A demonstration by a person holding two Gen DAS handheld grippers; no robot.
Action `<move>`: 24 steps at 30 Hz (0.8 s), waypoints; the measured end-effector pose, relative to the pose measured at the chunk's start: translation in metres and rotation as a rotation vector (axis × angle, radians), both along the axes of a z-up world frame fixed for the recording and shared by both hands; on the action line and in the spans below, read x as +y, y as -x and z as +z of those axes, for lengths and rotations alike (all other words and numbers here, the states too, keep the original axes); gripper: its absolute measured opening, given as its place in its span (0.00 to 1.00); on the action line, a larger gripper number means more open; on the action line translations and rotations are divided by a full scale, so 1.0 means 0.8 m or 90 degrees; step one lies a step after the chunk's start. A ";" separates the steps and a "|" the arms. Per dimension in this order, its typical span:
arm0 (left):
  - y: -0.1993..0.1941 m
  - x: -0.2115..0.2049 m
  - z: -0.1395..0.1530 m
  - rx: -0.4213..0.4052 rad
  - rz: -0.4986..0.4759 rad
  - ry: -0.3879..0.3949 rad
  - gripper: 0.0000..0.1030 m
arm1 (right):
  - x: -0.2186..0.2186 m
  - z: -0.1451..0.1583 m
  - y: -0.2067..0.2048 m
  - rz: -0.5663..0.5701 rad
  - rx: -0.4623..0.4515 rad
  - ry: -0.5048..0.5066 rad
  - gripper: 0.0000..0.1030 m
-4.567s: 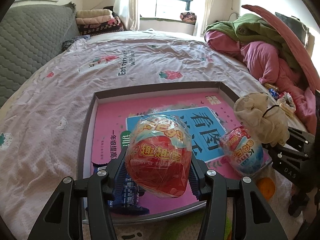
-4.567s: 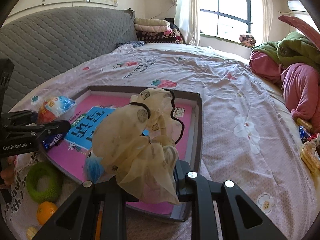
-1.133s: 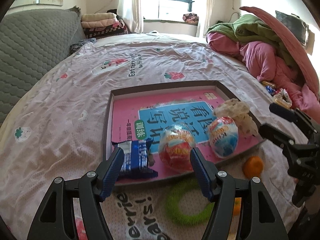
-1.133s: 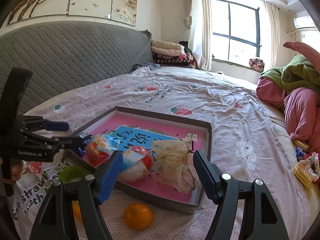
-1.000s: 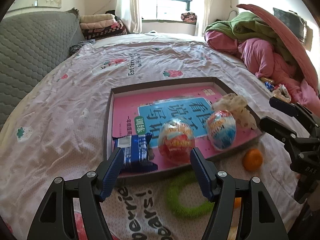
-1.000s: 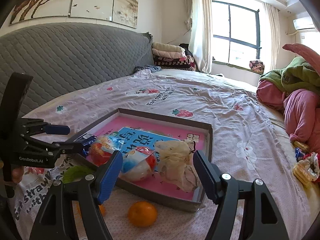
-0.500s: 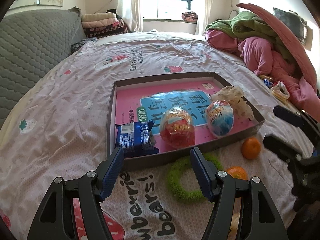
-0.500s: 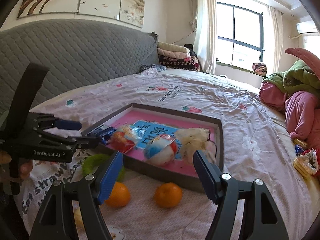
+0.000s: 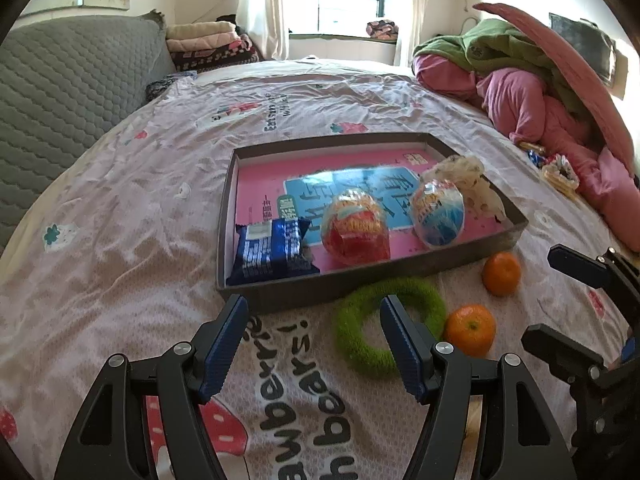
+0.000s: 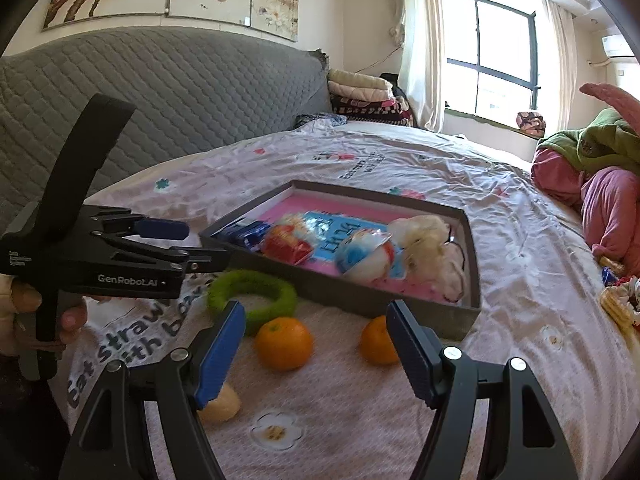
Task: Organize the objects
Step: 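Withdraw both tools from the tray toward the green ring and walnut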
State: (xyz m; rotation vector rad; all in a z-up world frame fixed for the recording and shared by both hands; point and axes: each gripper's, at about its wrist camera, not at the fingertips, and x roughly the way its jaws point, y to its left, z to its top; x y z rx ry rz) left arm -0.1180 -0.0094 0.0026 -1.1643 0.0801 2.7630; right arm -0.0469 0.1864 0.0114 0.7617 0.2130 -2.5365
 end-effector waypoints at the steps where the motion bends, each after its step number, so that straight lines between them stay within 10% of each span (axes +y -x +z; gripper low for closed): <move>1: -0.002 0.001 -0.001 0.000 -0.002 0.002 0.68 | -0.002 -0.001 -0.002 0.002 -0.002 -0.001 0.70; 24: -0.019 -0.002 -0.010 -0.017 -0.001 0.004 0.68 | -0.033 -0.040 -0.049 0.057 -0.100 0.012 0.70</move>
